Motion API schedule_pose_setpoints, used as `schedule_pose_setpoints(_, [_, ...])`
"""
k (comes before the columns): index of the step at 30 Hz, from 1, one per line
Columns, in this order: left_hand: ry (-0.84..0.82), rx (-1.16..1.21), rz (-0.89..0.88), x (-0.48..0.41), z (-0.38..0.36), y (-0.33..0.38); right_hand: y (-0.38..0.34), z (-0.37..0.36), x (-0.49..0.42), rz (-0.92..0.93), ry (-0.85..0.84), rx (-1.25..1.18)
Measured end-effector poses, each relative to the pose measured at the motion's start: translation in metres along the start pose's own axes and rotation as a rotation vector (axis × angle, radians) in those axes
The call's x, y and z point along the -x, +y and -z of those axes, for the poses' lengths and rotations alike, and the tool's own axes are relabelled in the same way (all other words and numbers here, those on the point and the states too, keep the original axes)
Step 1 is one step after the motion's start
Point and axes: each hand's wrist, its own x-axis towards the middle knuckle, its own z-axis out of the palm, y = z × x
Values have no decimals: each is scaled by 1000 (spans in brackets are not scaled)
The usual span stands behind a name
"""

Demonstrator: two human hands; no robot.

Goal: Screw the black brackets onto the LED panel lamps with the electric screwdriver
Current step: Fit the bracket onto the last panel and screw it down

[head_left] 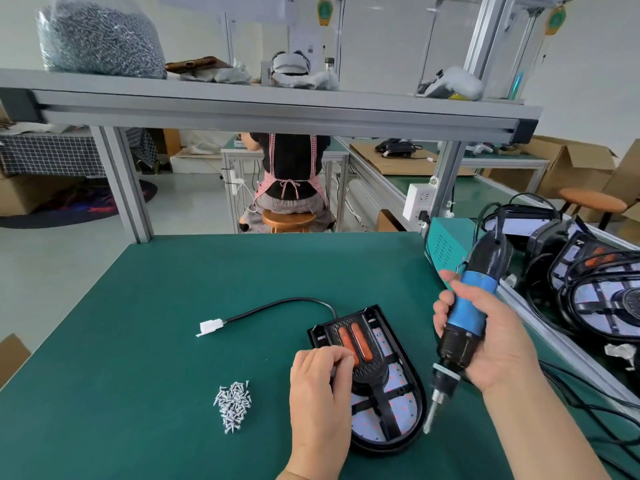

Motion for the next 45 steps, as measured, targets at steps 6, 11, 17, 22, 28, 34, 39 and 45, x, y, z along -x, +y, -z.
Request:
schedule_pose_setpoints(6, [-7,17,21,0,2,2,-2,-48,4,139,152,-186])
schedule_pose_setpoints(11, [-8,47,73,-1,5,4,10,-60,2,299,275,-207])
schedule_pose_setpoints(17, [-17,100,149,-2,7,6,26,-60,0,318,371,-186])
schedule_pose_setpoints(22, [12,111,181,-3,6,4,31,-57,-2,329,382,-172])
schedule_pose_setpoints(28, [37,135,199,-2,5,0,36,-58,-4,306,388,-157])
schedule_pose_setpoints(34, [34,125,174,-3,6,0,47,-55,-3,234,423,-171])
schedule_pose_setpoints(39, [42,181,226,-3,3,-1,40,-48,-7,235,467,-229])
schedule_pose_setpoints(45, [33,176,217,-3,4,0,38,-47,-9,229,462,-262])
